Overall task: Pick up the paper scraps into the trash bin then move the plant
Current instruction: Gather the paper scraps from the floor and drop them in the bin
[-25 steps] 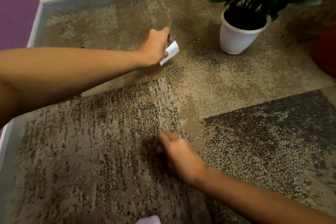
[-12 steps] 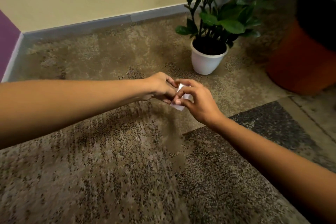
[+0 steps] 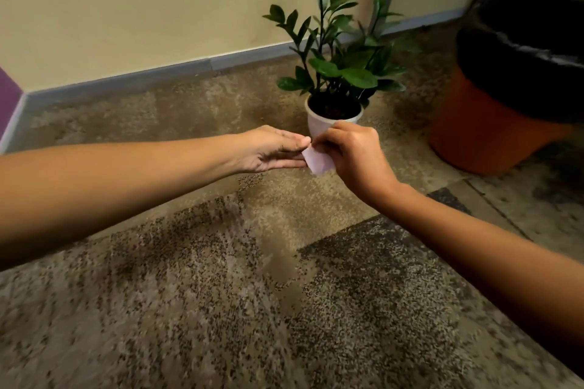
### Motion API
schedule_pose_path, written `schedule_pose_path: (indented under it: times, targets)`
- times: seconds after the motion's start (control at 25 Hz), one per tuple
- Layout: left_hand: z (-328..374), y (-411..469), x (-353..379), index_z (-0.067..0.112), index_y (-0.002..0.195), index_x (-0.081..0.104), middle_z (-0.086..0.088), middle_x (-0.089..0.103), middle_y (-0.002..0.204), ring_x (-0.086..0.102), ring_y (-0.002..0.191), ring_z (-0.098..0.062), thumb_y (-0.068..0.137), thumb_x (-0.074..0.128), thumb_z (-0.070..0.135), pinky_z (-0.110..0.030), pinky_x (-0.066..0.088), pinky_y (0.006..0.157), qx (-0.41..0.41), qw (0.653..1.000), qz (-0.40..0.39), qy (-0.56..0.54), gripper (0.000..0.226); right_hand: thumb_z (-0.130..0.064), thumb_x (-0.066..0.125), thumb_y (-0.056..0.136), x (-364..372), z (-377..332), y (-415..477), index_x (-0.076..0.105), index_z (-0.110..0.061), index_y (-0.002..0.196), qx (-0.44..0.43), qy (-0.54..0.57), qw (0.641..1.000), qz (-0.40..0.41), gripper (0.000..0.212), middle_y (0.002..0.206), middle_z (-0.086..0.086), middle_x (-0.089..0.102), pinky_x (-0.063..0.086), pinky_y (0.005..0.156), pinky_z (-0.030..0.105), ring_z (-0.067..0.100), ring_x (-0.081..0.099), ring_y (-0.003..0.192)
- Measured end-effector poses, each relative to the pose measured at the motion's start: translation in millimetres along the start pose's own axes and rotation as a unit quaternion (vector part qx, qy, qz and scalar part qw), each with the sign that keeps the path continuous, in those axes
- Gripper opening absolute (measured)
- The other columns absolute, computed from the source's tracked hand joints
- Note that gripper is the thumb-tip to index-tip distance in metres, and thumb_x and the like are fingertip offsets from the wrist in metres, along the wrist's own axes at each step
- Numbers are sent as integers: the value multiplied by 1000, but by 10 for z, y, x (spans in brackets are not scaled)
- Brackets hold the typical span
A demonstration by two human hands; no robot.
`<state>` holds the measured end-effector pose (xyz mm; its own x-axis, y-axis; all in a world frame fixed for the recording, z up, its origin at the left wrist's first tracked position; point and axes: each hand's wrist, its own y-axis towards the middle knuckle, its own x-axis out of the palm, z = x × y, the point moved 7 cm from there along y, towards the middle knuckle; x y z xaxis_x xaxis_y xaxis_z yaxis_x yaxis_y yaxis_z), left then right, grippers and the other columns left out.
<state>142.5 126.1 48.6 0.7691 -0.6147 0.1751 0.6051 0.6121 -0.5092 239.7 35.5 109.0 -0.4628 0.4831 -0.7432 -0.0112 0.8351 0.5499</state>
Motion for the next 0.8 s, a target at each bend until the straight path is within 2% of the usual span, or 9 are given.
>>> schedule_pose_path:
  times: [0.2,0.32,0.44,0.52,0.64,0.8]
  targets:
    - [165,69,249,1,91,62,-10,66,86,64,78,-17,93,55,12,-29,59,72,55,996,8,66,13,-13,65,87,-769,277,155,74,-4,89,-26,-123,992,31,12,89,11,70,52,67,40,31,65,82]
    - [262,163,455,3,87,61,-11,62,83,61,72,-16,95,53,13,-22,58,62,92,989,19,113,15,-25,62,89,-1363,383,350,75,-14,78,-97,-253,962,47,20,78,2,70,43,64,36,29,57,78]
    - [407,290,645,1,91,60,-12,59,78,58,65,-15,95,53,11,-18,54,52,120,978,41,167,13,-20,58,90,-1902,680,568,71,-12,70,-121,-320,940,18,25,70,5,66,44,56,36,29,53,72]
    - [495,392,746,1,85,59,-11,56,73,55,63,-17,95,53,10,-21,53,53,121,976,63,167,15,-14,60,87,-2286,1018,699,70,-9,72,-62,-362,930,15,18,74,8,65,47,54,37,31,55,75]
    - [510,562,810,3,75,57,-12,53,71,52,63,-18,95,53,10,-28,49,62,104,977,102,157,22,-10,58,86,-2727,1550,724,73,-7,84,60,-390,918,43,14,86,14,68,49,63,41,35,60,84]
    - [377,714,775,1,84,59,-13,55,70,53,62,-18,95,53,11,-20,51,48,86,973,116,179,16,-9,54,90,-2862,2167,419,72,2,91,192,-373,905,78,21,88,26,68,49,74,47,41,62,84]
